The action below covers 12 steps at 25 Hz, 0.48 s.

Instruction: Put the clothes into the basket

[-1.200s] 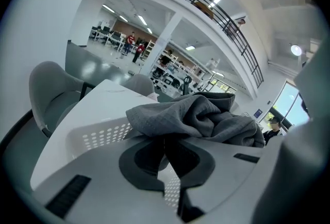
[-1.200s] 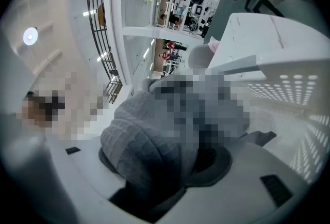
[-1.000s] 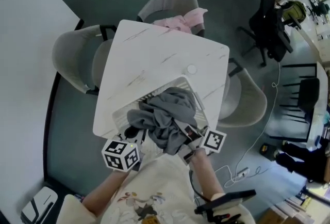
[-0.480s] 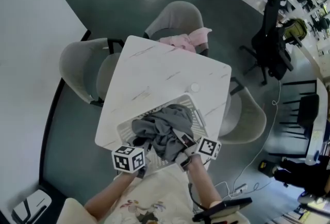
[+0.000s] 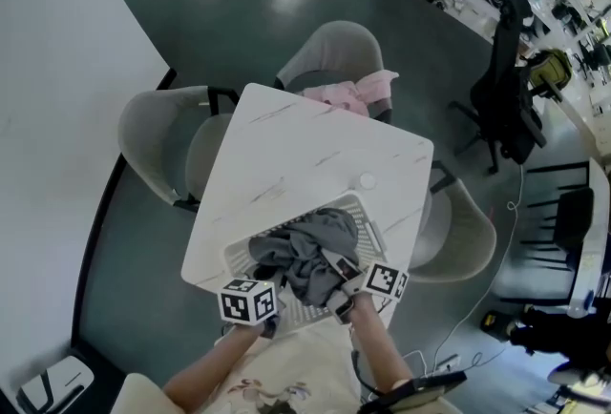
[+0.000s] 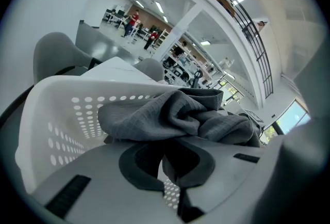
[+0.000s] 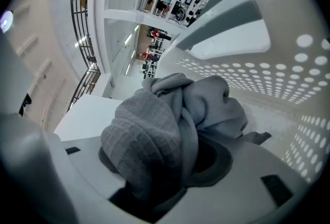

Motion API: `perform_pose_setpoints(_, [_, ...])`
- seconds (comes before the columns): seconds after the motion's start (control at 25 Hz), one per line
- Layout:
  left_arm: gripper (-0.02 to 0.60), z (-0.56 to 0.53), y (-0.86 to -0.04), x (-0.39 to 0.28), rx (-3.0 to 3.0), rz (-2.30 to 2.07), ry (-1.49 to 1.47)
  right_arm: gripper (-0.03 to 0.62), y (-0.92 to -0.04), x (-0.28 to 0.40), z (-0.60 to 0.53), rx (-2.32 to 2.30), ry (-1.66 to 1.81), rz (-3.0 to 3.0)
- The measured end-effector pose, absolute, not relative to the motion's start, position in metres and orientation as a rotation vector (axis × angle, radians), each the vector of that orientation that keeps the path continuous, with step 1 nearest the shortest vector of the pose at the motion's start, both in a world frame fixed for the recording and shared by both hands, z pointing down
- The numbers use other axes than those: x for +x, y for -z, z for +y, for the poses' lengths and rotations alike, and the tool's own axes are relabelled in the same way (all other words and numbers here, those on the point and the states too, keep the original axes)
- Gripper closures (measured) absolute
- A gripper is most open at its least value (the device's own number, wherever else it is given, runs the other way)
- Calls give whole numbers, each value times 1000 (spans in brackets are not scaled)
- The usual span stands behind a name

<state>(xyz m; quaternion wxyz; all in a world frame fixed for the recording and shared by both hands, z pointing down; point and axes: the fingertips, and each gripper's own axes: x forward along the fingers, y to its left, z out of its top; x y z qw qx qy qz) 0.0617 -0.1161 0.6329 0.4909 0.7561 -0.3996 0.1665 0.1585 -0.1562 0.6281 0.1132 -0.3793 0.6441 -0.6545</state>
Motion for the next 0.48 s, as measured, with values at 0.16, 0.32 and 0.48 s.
perform_pose_setpoints(0.16, [571,-117,-639,67,1800,-971,-390,347,-636,162,-158,-1186,1948,1914])
perform_pose_setpoints(0.32, [569,-116,-655,70,1740,-965,-389,347,-644,162,-160,-1214,1958,1927])
perform_pose_setpoints(0.48, [570,-115,-665,70,1689,-968,-401,347,-649,159,-163,-1231,1966,1956])
